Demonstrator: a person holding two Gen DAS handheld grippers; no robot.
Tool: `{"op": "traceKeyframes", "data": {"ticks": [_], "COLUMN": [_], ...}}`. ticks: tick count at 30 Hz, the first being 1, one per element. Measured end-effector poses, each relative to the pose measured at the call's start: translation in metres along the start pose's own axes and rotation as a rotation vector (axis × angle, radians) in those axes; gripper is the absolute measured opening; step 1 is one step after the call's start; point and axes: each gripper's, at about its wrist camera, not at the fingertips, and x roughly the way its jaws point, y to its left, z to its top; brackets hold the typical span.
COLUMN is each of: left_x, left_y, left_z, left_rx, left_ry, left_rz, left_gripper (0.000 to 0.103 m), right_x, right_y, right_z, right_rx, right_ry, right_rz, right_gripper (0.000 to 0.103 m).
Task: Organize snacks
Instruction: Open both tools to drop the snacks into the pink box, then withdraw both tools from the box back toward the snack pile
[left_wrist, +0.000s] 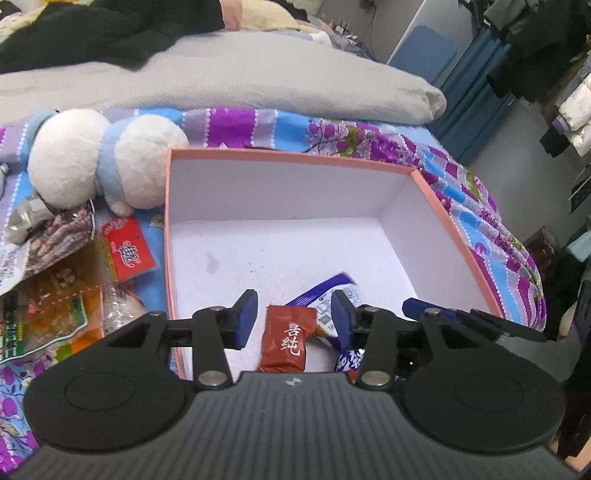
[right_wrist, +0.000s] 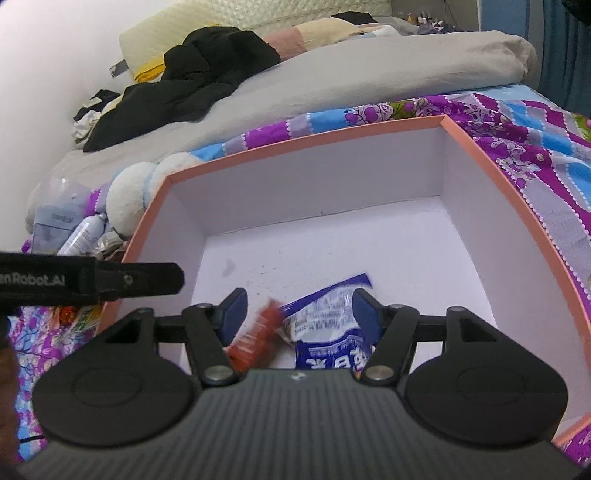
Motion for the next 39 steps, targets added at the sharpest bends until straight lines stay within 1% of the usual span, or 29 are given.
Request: {"op": "traceKeyframes", "data": {"ticks": [7,14,18,27,33,39], "left_x": [-0.054,-0.126,-0.17,-0.25,-0.291,-0.326], "left_y": [-0.009,-0.008,-0.002,0.018,0.034,0.048], "left_z": [-0.008,-0.033,-0.052,-0.108,-0.146,-0.181], "left_rx": [0.022,0.037,0.071,0.034,0.006,-0.026], "left_ry": [-0.07,-0.146,-0.193,-0.263,-0.289,-0.313], "left_rz": [0.0,0.005,0.034,0.021,0.03,0.055], "left_gripper": [0.05,0.05,0.05,0.05,0.05,0.05], "right_x": [-0.035,-0.085,-0.116,-0.167,-0.192,-0.207], "right_y": [0.016,0.046,0.065,0.115,0.138,0.156], "right_z": [0.001,-0.011,-0.025,-0.058,-0.08,-0.104], "right_rx": [-0.021,-0.034,-0.031,-0.063,-0.075,-0.076], "right_ry": [-0.056,-0.117,-0.151,-0.2,-0.218,-0.218], "right_rz": [0.016,0.041,0.059,0.091,0.112,0.144], "right_gripper": [0.065,0.065,0.065,0.065,0.065,0.065]}}
